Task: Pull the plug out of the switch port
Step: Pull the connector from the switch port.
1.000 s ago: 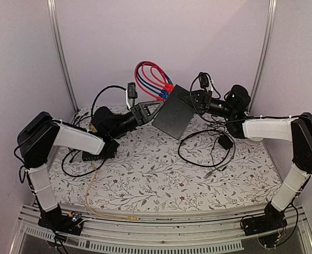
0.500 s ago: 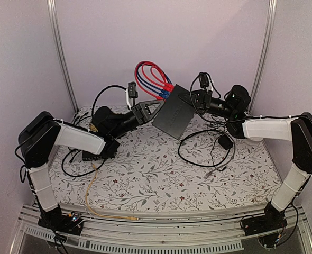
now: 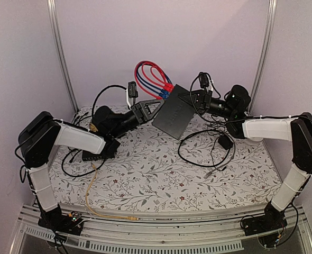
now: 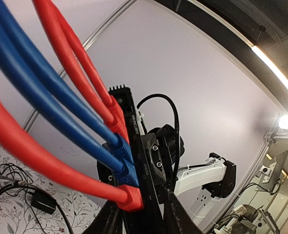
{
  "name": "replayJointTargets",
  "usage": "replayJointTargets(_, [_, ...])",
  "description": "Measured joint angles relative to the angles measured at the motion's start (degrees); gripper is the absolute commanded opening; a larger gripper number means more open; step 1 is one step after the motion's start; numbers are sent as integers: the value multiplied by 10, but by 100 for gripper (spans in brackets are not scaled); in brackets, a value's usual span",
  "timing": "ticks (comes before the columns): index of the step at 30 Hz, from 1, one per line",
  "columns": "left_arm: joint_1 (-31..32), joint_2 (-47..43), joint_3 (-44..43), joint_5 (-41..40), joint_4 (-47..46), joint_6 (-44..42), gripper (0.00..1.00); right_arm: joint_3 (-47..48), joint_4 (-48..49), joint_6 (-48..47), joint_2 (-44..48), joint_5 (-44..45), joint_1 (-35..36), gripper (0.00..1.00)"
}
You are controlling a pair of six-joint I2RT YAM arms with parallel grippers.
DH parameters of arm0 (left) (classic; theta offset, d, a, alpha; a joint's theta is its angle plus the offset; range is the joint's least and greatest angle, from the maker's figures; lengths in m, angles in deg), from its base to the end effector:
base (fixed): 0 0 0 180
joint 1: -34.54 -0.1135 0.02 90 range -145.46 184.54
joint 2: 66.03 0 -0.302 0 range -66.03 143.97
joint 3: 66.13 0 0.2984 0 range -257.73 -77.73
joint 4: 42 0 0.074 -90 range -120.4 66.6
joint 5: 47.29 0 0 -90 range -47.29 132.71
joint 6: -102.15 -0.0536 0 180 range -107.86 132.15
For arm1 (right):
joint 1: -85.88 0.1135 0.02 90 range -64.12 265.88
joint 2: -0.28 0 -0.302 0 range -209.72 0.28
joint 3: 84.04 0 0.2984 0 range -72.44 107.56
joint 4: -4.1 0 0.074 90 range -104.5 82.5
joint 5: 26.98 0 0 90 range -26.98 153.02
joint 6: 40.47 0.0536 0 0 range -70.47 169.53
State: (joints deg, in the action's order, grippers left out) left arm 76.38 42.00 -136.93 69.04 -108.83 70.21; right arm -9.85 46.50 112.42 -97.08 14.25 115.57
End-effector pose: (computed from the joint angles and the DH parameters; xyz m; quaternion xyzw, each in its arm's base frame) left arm 0.3247 -0.3227 0.2804 0.1258 0.5127 -0.7179 0.4538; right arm 0.3590 0.2511 0.3316 -0.1719 0.6016 0.7020 0.3403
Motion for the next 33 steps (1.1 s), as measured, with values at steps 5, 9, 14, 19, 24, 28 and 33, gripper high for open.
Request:
replayJointTargets(5, [0,0,-3,0,0,7,27,0,0,-2,0,0,0,2])
replayJointTargets(9, [0,0,-5,-1,0,13,25,0,1,-2,0,0,2,2])
replayJointTargets(14, [0,0,-5,-1,0,20,23,0,2,-4,0,-1,2,2])
replayJointTargets(19, [0,0,-5,-1,0,22,20,0,4,-6,0,-3,2,2])
replayJointTargets(24, [0,0,-5,-2,1,26,16,0,5,-8,0,-4,2,2])
replayJointTargets(28, [0,0,-5,-3,1,28,12,0,5,-8,0,-5,2,2])
replayJointTargets(33, [1,0,-5,-3,1,32,8,0,8,-10,0,-5,2,2])
